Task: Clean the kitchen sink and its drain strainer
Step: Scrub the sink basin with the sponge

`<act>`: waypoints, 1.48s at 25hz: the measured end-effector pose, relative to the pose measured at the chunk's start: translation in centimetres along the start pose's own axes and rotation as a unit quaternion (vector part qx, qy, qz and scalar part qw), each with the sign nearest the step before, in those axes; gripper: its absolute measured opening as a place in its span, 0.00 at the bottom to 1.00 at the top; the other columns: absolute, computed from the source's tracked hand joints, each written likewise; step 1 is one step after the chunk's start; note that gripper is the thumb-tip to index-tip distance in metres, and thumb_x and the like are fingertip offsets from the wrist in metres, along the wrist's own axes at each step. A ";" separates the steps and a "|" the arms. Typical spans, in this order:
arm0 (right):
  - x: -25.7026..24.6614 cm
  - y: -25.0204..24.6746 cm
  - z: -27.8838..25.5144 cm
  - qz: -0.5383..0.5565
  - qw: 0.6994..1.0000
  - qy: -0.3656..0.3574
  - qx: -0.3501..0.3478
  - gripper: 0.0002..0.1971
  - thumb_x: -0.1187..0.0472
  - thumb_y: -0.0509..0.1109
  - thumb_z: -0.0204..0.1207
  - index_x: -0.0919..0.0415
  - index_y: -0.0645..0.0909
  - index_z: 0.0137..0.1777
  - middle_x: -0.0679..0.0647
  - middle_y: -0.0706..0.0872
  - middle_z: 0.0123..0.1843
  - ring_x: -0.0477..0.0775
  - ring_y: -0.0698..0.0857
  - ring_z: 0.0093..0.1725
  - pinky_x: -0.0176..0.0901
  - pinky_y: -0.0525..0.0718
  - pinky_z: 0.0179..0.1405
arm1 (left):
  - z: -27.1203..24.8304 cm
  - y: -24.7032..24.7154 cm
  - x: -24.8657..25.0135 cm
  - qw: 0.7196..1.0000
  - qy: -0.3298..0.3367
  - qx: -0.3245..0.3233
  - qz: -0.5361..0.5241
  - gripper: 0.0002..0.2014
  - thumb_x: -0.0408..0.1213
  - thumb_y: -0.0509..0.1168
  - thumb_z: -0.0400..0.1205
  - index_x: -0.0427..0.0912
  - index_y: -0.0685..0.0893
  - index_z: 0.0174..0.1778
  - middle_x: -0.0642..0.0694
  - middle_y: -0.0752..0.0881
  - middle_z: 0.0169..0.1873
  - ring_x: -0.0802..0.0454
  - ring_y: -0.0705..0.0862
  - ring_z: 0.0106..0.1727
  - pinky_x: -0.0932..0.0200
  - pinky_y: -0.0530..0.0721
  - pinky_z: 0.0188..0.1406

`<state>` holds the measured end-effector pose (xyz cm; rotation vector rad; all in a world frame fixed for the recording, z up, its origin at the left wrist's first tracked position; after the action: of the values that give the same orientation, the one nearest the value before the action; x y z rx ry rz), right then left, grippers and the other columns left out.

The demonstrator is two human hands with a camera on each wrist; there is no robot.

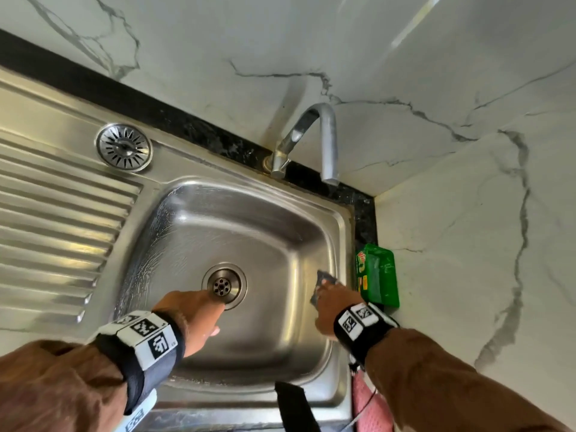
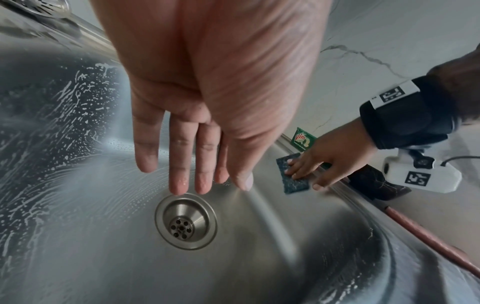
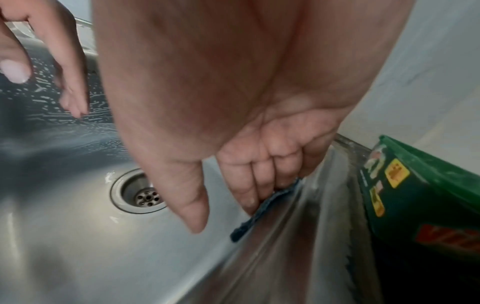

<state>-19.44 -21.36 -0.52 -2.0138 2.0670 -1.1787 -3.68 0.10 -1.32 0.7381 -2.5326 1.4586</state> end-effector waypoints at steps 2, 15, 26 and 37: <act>0.0 1.9 -0.1 0.057 0.998 0.039 -0.002 0.36 0.54 0.55 0.84 0.68 0.47 0.87 0.62 0.47 0.89 0.62 0.46 0.88 0.57 0.47 0.86 | -0.2 -0.5 -0.1 1.000 -0.007 -0.001 0.002 0.16 0.50 0.61 0.85 0.48 0.78 0.66 0.47 0.86 0.61 0.45 0.86 0.61 0.52 0.83 0.58; 4.0 -5.4 9.7 0.480 0.836 0.187 0.189 0.48 0.41 0.60 0.79 0.66 0.37 0.87 0.61 0.35 0.88 0.61 0.39 0.88 0.51 0.42 0.87 | 1.7 -9.0 -5.5 0.973 -0.122 0.110 0.160 0.33 0.38 0.58 0.86 0.43 0.53 0.86 0.44 0.56 0.85 0.47 0.60 0.84 0.51 0.63 0.82; 4.0 -7.0 9.5 0.459 0.821 0.191 0.282 0.34 0.49 0.57 0.82 0.61 0.58 0.86 0.57 0.58 0.88 0.57 0.57 0.86 0.52 0.53 0.86 | 0.0 -10.6 -13.6 0.950 -0.210 0.054 0.224 0.36 0.33 0.57 0.85 0.38 0.44 0.86 0.41 0.49 0.86 0.45 0.51 0.87 0.49 0.58 0.84; -3.6 -13.2 11.2 0.531 0.773 0.193 0.288 0.34 0.55 0.57 0.81 0.64 0.56 0.86 0.60 0.56 0.88 0.61 0.56 0.87 0.52 0.56 0.86 | -1.0 -9.6 -16.6 0.982 -0.175 0.062 0.018 0.54 0.29 0.72 0.76 0.44 0.38 0.86 0.47 0.37 0.85 0.46 0.47 0.87 0.54 0.64 0.82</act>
<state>-1.99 -22.10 -3.35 -0.1915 2.0201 -1.6231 15.17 2.78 1.01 1.0594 -2.7352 1.6361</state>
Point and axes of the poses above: each hand's wrist, its own z-axis towards the middle knuckle, its own y-axis out of the palm, x = y × z, the point moved 6 cm from there along z, towards the middle knuckle
